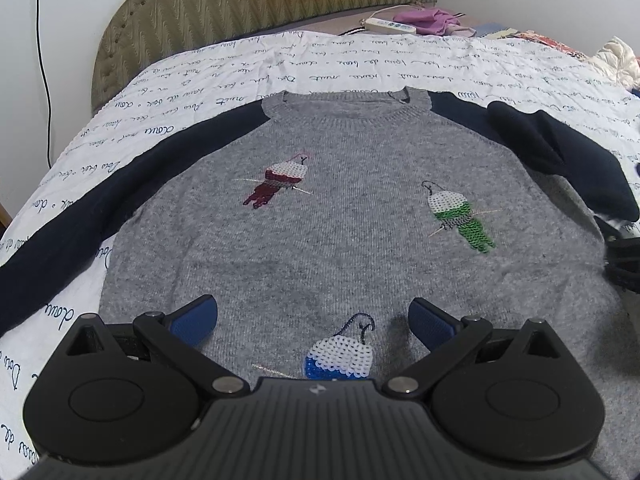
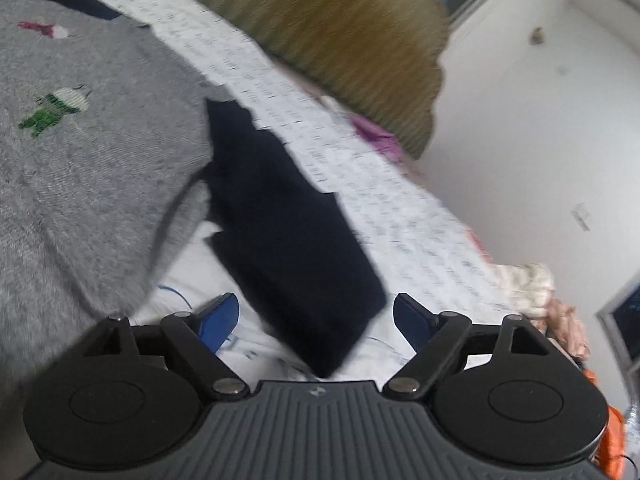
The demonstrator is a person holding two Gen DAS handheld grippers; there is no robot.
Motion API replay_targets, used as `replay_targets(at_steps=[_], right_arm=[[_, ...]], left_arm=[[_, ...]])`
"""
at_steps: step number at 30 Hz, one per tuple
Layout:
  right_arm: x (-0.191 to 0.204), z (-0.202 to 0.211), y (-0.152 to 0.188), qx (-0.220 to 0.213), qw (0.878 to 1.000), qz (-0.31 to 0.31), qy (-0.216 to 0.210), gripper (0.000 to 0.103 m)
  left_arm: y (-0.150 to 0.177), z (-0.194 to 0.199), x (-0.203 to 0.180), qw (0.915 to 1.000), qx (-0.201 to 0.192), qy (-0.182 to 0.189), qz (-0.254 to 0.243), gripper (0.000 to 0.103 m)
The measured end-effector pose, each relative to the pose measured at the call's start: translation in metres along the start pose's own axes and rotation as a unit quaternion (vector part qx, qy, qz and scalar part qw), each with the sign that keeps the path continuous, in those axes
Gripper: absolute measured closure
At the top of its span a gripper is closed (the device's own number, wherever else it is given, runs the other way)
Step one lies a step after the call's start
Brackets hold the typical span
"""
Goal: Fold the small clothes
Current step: 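Grasp the cuff of a navy sleeve with the right tool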
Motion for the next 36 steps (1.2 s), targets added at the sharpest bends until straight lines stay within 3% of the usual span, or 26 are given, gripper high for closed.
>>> replay_targets(at_steps=[3, 6, 7, 8, 11, 14, 17, 23, 25, 28, 30, 31, 33, 34, 35, 36], right_arm=[[0.004, -0.006, -0.006, -0.005, 1.0, -0.003, -0.014, 0.029], [0.001, -0.015, -0.006, 0.002, 0.999, -0.041, -0.033, 0.062], [-0.002, -0.018, -0.005, 0.002, 0.998, -0.048, -0.033, 0.082], [-0.005, -0.017, -0.005, -0.001, 0.998, -0.057, -0.032, 0.09], [-0.032, -0.017, -0.005, -0.004, 0.987, -0.15, -0.061, 0.094], [-0.087, -0.033, 0.0, 0.009, 0.951, -0.294, -0.098, 0.094], [-0.148, -0.065, 0.015, 0.026, 0.896, -0.427, -0.12, 0.094], [-0.236, -0.14, 0.066, 0.073, 0.808, -0.579, -0.089, 0.094], [-0.241, -0.16, 0.083, 0.1, 0.794, -0.595, -0.08, 0.094], [-0.246, -0.16, 0.1, 0.126, 0.788, -0.602, -0.009, 0.093], [-0.258, -0.142, 0.109, 0.111, 0.785, -0.607, 0.057, 0.085], [-0.259, -0.128, 0.113, 0.095, 0.774, -0.622, 0.068, 0.076], [-0.249, -0.108, 0.116, 0.07, 0.745, -0.663, 0.026, 0.056], [-0.24, -0.099, 0.117, 0.062, 0.726, -0.685, -0.004, 0.037], [-0.231, -0.091, 0.117, 0.053, 0.707, -0.704, -0.033, 0.029], [-0.219, -0.086, 0.114, 0.045, 0.689, -0.721, -0.062, 0.029]], left_arm=[[0.0, -0.003, 0.0, 1.0, 0.003, -0.001, -0.002, 0.0], [0.001, -0.007, -0.001, 1.0, 0.009, 0.0, -0.002, 0.0], [0.0, -0.008, -0.002, 0.9999, 0.01, 0.001, -0.003, 0.0], [0.0, -0.008, -0.003, 0.9999, 0.011, 0.001, -0.005, 0.0], [-0.001, -0.009, -0.002, 0.9999, 0.01, -0.002, -0.011, 0.0], [-0.004, -0.012, 0.0, 0.9999, 0.012, -0.002, -0.009, 0.0], [-0.005, -0.015, 0.001, 0.9998, 0.018, 0.005, -0.004, 0.0], [-0.004, -0.017, 0.003, 0.9997, 0.022, -0.003, -0.007, 0.0], [-0.005, -0.018, 0.004, 0.9997, 0.023, -0.005, -0.007, 0.0], [-0.006, -0.017, 0.005, 0.9997, 0.022, -0.003, -0.006, 0.0], [-0.006, -0.018, 0.005, 0.9997, 0.022, -0.004, -0.006, 0.0], [-0.007, -0.018, 0.005, 0.9997, 0.023, -0.002, -0.006, 0.0], [-0.007, -0.018, 0.004, 0.9997, 0.022, 0.0, -0.006, 0.0], [-0.007, -0.018, 0.003, 0.9998, 0.021, 0.001, -0.006, 0.0], [-0.007, -0.019, 0.002, 0.9998, 0.02, 0.002, -0.006, 0.0], [-0.007, -0.019, 0.0, 0.9998, 0.021, 0.005, -0.005, 0.0]])
Point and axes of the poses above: each gripper's, at about its wrist camera, not at the fingertips, and z roughly against the way its jaws point, x to its left, y to its underside, the point moved 10 cm from there along -z, roughly the way its jaws point, and after that the axes turned 6 degrees about -z, right-handed, at the moved point
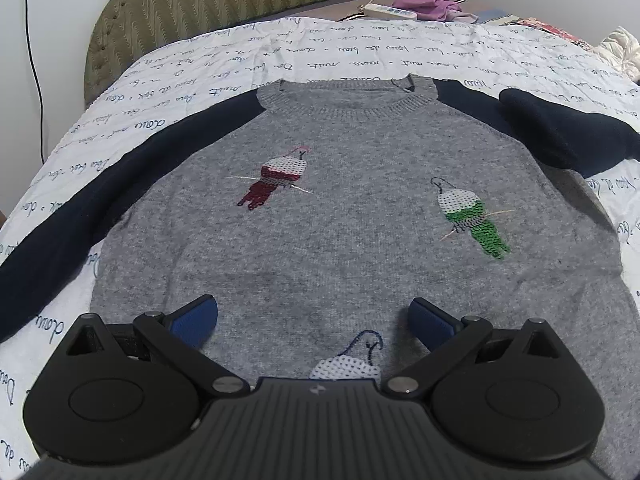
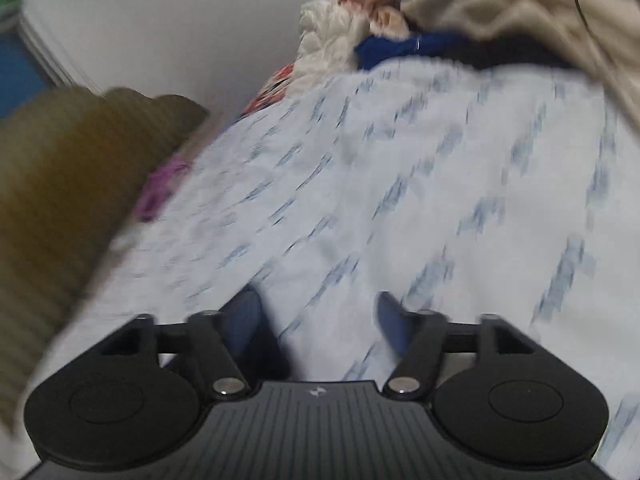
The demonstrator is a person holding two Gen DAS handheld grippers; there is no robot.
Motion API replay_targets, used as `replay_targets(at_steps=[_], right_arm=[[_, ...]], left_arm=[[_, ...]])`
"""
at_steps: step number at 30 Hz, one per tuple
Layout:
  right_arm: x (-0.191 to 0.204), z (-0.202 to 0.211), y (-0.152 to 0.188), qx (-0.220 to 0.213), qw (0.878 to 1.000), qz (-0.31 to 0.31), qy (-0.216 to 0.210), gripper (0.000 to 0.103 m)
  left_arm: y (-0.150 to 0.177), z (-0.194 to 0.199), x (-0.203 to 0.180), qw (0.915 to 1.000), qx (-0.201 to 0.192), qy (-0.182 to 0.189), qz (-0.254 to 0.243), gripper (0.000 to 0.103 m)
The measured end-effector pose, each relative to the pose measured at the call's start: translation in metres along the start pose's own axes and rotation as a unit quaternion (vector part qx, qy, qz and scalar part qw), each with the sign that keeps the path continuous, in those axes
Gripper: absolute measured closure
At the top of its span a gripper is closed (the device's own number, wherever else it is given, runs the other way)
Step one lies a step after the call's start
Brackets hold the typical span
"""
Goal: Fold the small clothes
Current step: 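Grasp the cuff of a navy sleeve with the right tool, then carry the navy sleeve across the sweater body toward the other sleeve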
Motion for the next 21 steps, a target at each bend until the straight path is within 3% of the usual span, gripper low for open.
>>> replay_targets(at_steps=[1, 4, 6, 8, 10, 12, 13, 14, 17, 21], right_arm=[[0.002, 0.001, 0.014, 0.021, 0.999, -0.024, -0.028, 0.029], [0.002, -0.021, 0.034, 0.067, 0.993, -0.074, -0.056, 0.029], [0.005, -0.037, 0.031, 0.056, 0.991, -0.102, -0.066, 0.029], [0.019, -0.051, 0.023, 0.031, 0.992, -0.091, -0.083, 0.029], [0.025, -0.068, 0.017, 0.021, 0.992, -0.096, -0.073, 0.029], [0.032, -0.086, 0.013, 0.021, 0.994, -0.089, -0.068, 0.048], [0.031, -0.091, 0.017, 0.034, 0.994, -0.088, -0.057, 0.083], [0.031, -0.096, 0.018, 0.044, 0.993, -0.095, -0.052, 0.096], [0.038, -0.093, 0.005, 0.033, 0.995, -0.082, -0.049, 0.097], [0.08, -0.057, -0.042, -0.033, 0.998, 0.006, -0.057, 0.097]], left_arm=[[0.0, -0.001, -0.002, 1.0, 0.001, 0.002, 0.0, 0.0], [0.0, -0.002, -0.008, 1.0, 0.003, 0.007, -0.004, 0.0], [0.001, 0.001, -0.012, 0.9999, 0.0, 0.009, -0.011, 0.0], [0.001, 0.003, -0.013, 0.9998, -0.002, 0.007, -0.017, 0.0], [0.001, 0.003, -0.012, 0.9998, -0.001, 0.004, -0.02, 0.0], [0.0, 0.004, -0.01, 0.9998, 0.0, 0.001, -0.018, 0.0], [0.0, 0.005, -0.008, 0.9998, 0.0, 0.0, -0.018, 0.0], [0.0, 0.005, -0.007, 0.9999, 0.0, 0.0, -0.016, 0.0], [-0.004, 0.008, -0.001, 0.9998, -0.004, -0.004, -0.017, 0.0], [-0.014, 0.016, 0.009, 0.9995, -0.022, -0.013, -0.016, 0.0]])
Point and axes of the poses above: each gripper's, at about its wrist camera, not at the fingertips, and z roughly against the way its jaws point, x to its left, y to its underside, the point moved 10 cm from there along -z, roughly the way its jaws point, and after that the axes turned 6 degrees about -z, right-handed, at the moved point
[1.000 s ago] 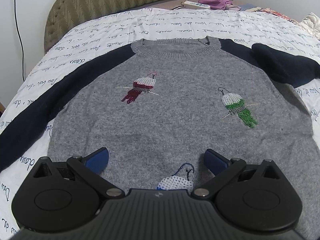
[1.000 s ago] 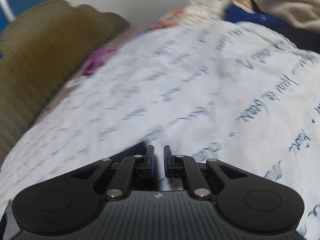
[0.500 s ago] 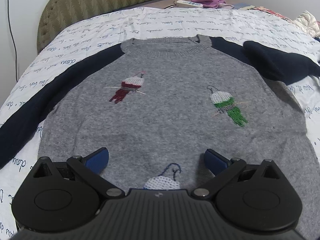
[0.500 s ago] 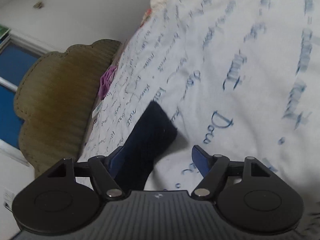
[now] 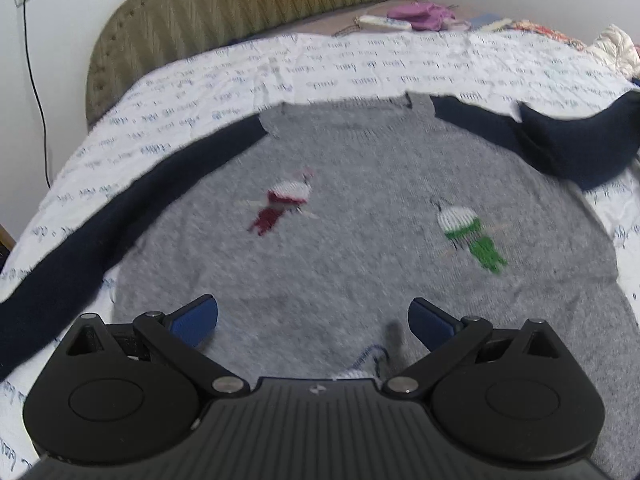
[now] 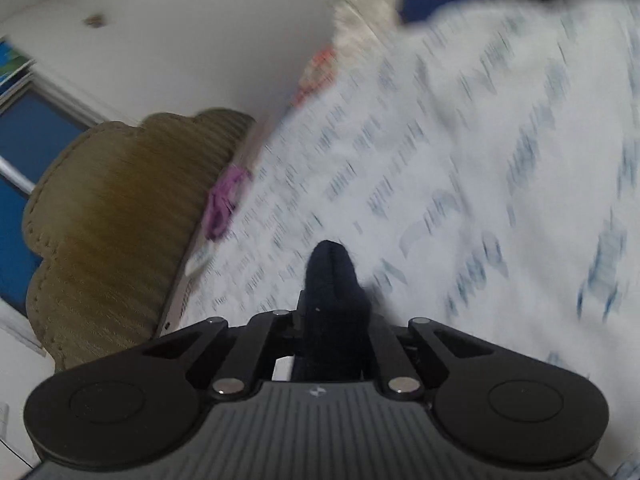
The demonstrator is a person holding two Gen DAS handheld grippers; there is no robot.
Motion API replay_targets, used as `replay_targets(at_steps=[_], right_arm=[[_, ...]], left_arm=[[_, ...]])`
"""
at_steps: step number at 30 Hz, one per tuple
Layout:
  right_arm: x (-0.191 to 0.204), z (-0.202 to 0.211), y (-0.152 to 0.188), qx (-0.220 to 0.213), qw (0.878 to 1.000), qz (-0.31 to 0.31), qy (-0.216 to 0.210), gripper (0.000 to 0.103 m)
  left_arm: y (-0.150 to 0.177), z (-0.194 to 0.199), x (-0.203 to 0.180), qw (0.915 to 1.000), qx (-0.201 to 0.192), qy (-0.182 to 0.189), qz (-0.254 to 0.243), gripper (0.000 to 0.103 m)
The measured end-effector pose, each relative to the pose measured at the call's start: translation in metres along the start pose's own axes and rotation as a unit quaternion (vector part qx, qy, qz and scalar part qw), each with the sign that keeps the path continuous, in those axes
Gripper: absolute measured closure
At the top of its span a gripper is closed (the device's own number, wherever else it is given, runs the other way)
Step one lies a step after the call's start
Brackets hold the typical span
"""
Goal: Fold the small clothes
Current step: 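Carry the navy sleeve across the sweater body toward the other sleeve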
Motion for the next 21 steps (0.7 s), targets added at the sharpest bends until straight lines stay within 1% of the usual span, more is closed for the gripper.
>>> replay_targets(at_steps=[1, 2, 3, 5, 6, 7, 9, 12, 15, 17, 21], right_arm=[[0.007, 0.01, -0.01, -0.011, 1.0, 0.022, 0.001, 0.097], [0.012, 0.015, -0.013, -0.013, 0.999, 0.041, 0.003, 0.097], [0.014, 0.014, -0.011, -0.006, 0.998, 0.06, 0.011, 0.097], [0.001, 0.014, 0.005, 0.01, 0.995, 0.082, 0.053, 0.097], [-0.004, 0.017, 0.016, 0.016, 0.993, 0.093, 0.065, 0.097], [-0.006, 0.023, 0.028, 0.017, 0.992, 0.107, 0.062, 0.097], [0.011, 0.03, 0.05, 0.017, 0.987, 0.153, 0.05, 0.097], [0.051, 0.043, 0.086, 0.016, 0.975, 0.222, 0.025, 0.097], [0.09, 0.052, 0.122, 0.036, 0.965, 0.261, -0.008, 0.097], [0.108, 0.059, 0.151, 0.054, 0.953, 0.297, -0.021, 0.097], [0.129, 0.061, 0.195, 0.067, 0.926, 0.371, -0.027, 0.097]], left_arm=[[-0.002, 0.001, 0.002, 1.0, -0.002, 0.0, 0.003, 0.0], [-0.004, 0.0, 0.004, 1.0, -0.004, 0.001, 0.008, 0.0], [-0.004, -0.001, 0.005, 0.9999, -0.003, 0.003, 0.014, 0.0], [-0.004, -0.005, 0.007, 0.9997, 0.001, 0.006, 0.024, 0.0], [-0.004, -0.007, 0.008, 0.9996, 0.003, 0.008, 0.026, 0.0], [-0.003, -0.008, 0.009, 0.9996, 0.003, 0.008, 0.027, 0.0], [-0.003, -0.01, 0.011, 0.9996, 0.004, 0.005, 0.027, 0.0], [-0.003, -0.011, 0.016, 0.9996, 0.002, 0.001, 0.03, 0.0], [-0.002, -0.011, 0.02, 0.9993, 0.002, 0.002, 0.037, 0.0], [0.0, -0.011, 0.023, 0.9992, 0.003, 0.003, 0.04, 0.0], [0.003, -0.011, 0.027, 0.9993, 0.003, -0.004, 0.038, 0.0]])
Point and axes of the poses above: each gripper's, at about its wrist camera, not at the fingertips, and z roughly against the way its jaws point, x to its left, y to its underside, the point moved 10 cm from there along -z, roughly the way its jaws point, and after that the axes turned 6 degrees about -z, right-handed, at the moved point
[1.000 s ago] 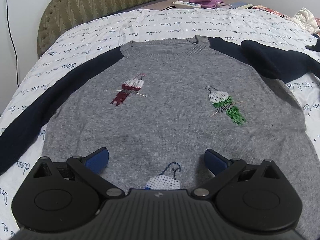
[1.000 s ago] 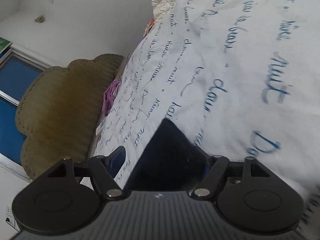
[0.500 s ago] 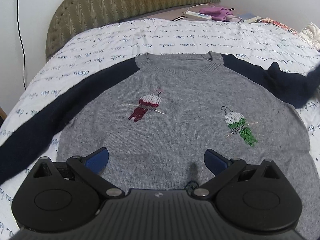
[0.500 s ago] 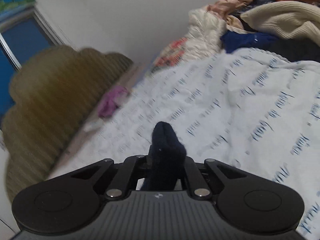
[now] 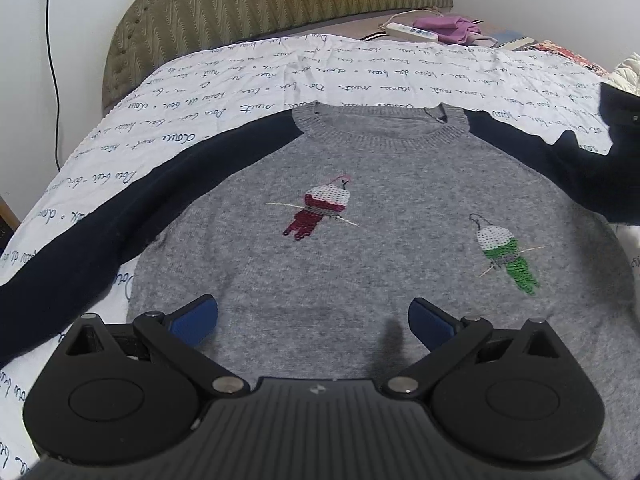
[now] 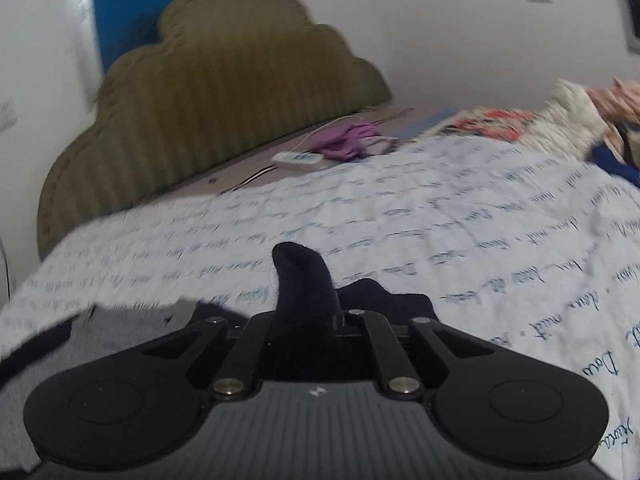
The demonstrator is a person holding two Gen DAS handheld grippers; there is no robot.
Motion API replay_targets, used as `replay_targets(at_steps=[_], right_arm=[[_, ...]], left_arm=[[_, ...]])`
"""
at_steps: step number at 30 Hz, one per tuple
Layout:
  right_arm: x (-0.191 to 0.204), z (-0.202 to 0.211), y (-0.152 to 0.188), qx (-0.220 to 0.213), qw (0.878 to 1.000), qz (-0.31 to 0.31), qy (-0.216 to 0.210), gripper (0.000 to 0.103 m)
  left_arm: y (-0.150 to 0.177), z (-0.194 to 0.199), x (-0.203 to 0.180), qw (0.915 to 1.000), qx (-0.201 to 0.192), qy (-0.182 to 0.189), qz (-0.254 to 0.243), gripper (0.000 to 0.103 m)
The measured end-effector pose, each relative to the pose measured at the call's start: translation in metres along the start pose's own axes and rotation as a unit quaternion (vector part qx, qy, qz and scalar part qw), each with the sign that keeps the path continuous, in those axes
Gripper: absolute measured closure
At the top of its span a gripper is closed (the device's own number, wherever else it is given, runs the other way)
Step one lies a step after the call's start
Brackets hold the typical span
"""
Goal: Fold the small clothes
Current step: 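Carry the navy sleeve across the sweater body toward the other sleeve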
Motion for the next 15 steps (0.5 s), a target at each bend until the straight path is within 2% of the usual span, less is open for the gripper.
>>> replay_targets(at_steps=[5, 9, 15], right_arm=[[0.041, -0.006, 0.023, 0.018, 0.998, 0.059, -0.003, 0.096], [0.062, -0.011, 0.036, 0.034, 0.997, 0.063, -0.012, 0.096], [0.094, -0.013, 0.043, 0.037, 0.996, 0.081, -0.02, 0.096]], left_arm=[[0.002, 0.001, 0.007, 0.9998, 0.003, 0.01, 0.015, 0.0], [0.003, 0.003, 0.012, 0.9997, 0.0, 0.009, 0.021, 0.0], [0.004, 0.006, 0.017, 0.9995, -0.001, 0.015, 0.028, 0.0]])
Point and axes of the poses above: each gripper's, at about its wrist camera, not at the fingertips, and z roughly against the way its jaws point, x to its left, y to its underside, the point moved 10 cm from there along -z, roughly the way its jaws point, and after that the axes turned 6 degrees about -z, right-handed, at the moved point
